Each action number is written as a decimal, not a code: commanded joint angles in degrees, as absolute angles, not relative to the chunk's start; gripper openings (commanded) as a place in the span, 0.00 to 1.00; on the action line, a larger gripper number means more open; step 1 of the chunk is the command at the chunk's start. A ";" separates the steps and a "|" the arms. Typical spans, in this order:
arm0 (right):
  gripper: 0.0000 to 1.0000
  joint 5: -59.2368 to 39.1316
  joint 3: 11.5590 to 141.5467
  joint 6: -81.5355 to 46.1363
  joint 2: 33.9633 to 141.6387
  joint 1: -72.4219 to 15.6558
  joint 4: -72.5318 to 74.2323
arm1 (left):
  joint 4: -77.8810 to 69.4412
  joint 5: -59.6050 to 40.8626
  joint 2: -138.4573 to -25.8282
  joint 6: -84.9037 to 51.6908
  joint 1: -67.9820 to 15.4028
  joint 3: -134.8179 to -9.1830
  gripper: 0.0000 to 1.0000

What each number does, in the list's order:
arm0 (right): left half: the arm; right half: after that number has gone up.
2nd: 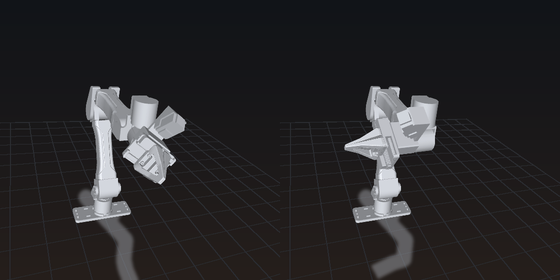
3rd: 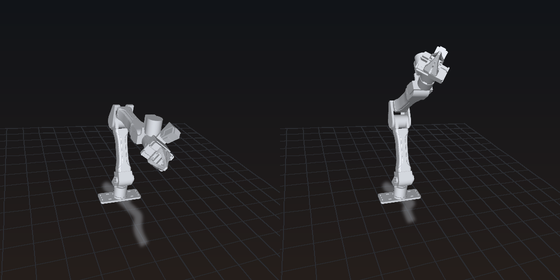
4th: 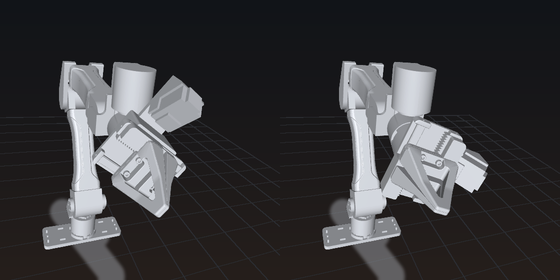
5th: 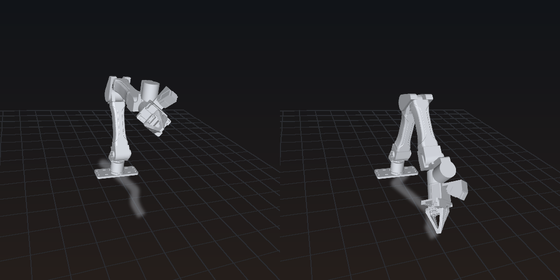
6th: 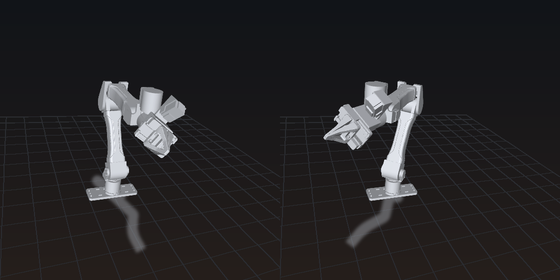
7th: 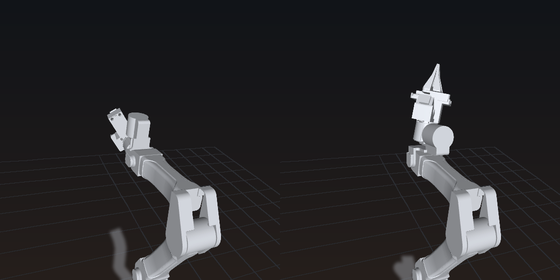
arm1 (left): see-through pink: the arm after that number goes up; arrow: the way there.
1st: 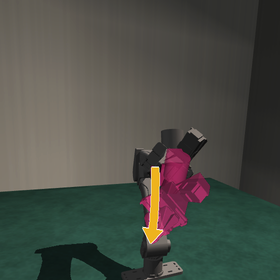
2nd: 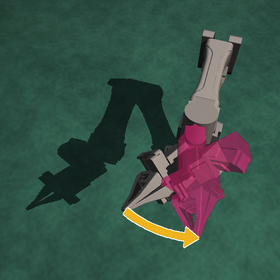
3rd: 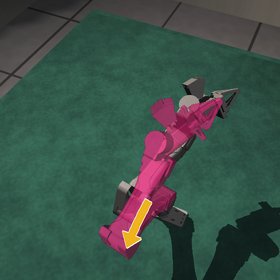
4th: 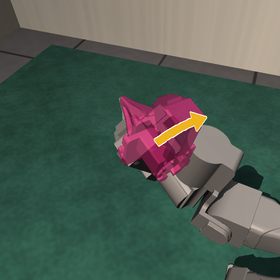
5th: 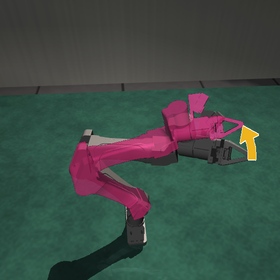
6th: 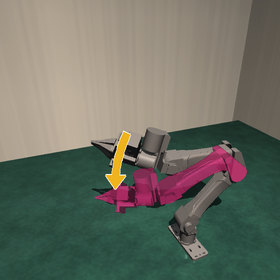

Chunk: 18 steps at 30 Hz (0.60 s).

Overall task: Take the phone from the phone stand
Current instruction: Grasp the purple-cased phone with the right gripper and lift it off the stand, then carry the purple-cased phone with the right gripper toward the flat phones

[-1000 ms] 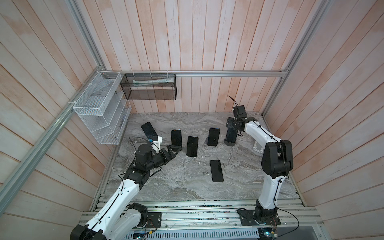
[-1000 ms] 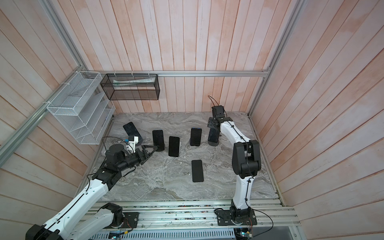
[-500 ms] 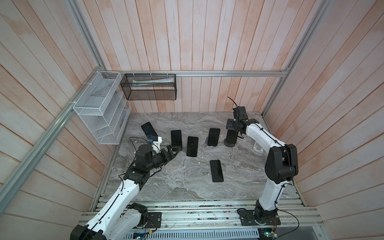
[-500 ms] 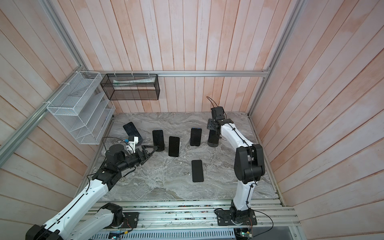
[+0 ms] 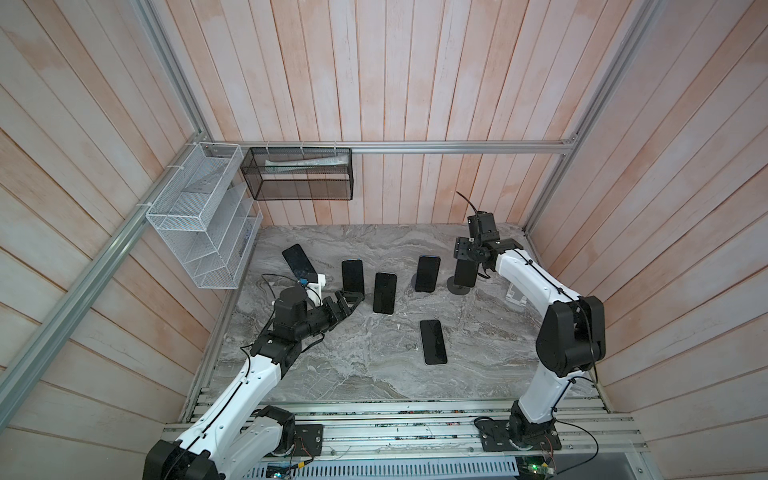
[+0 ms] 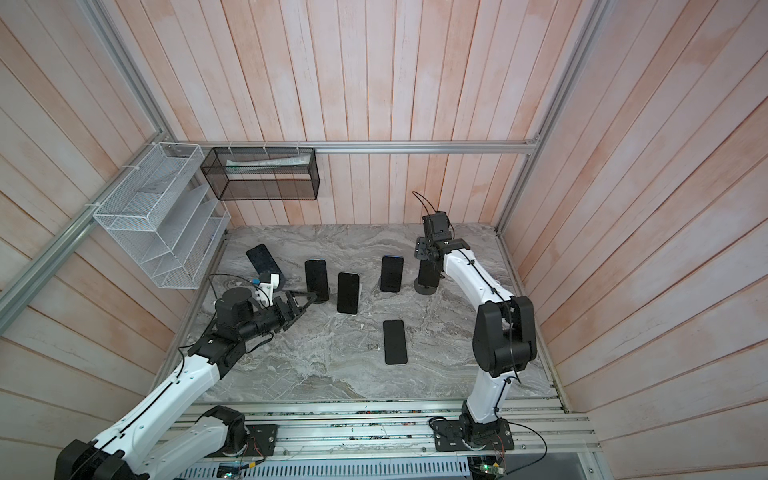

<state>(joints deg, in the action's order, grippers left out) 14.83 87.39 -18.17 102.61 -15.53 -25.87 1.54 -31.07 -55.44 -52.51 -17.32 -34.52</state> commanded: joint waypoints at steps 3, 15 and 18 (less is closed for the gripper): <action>0.66 16.38 88.90 -16.79 98.90 -15.97 -26.78 | 4.10 -28.92 -55.57 -45.69 -17.48 -38.85 0.94; 0.64 17.88 77.10 -14.68 86.23 -20.72 -33.05 | -2.81 -32.67 -56.31 -50.33 -17.91 -34.59 0.94; 0.64 16.98 73.16 -14.67 83.18 -21.85 -36.53 | -4.20 -32.71 -56.91 -50.19 -19.09 -33.73 0.94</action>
<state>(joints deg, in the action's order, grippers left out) 16.53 75.75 -15.46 85.49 -21.04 -32.29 -0.97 -31.40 -56.21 -49.50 -18.15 -35.16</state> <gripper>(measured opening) 0.742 0.940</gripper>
